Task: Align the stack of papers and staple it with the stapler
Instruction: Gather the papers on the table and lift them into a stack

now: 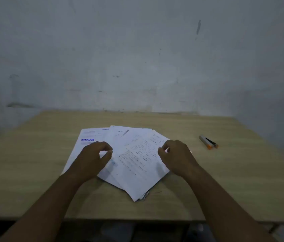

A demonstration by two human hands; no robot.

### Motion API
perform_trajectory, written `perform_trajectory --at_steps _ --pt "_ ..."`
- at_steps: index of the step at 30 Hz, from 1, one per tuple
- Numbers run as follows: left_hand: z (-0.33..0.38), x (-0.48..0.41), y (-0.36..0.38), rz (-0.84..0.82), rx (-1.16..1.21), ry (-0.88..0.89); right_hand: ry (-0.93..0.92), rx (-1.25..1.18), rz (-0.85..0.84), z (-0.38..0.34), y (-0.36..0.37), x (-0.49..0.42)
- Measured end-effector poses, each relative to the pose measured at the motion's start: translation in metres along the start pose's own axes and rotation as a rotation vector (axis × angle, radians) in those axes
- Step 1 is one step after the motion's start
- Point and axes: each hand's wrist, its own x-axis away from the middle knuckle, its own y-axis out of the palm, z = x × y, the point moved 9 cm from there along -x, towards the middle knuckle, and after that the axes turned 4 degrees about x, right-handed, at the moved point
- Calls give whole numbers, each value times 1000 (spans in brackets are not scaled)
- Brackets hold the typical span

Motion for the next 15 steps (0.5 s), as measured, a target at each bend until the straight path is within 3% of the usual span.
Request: perform_trajectory --at_steps 4,6,8,11,15 --pt "-33 11 11 -32 -82 -130 122 102 -58 20 21 14" --pt "-50 13 3 49 -182 -218 188 172 -53 30 24 16" --pt "-76 16 -11 100 -268 -416 265 171 -38 39 21 16" --pt "-113 23 -15 33 -247 -702 344 23 -24 46 24 8" --pt "-115 11 -10 -20 -190 -608 367 -135 -18 41 33 -11"
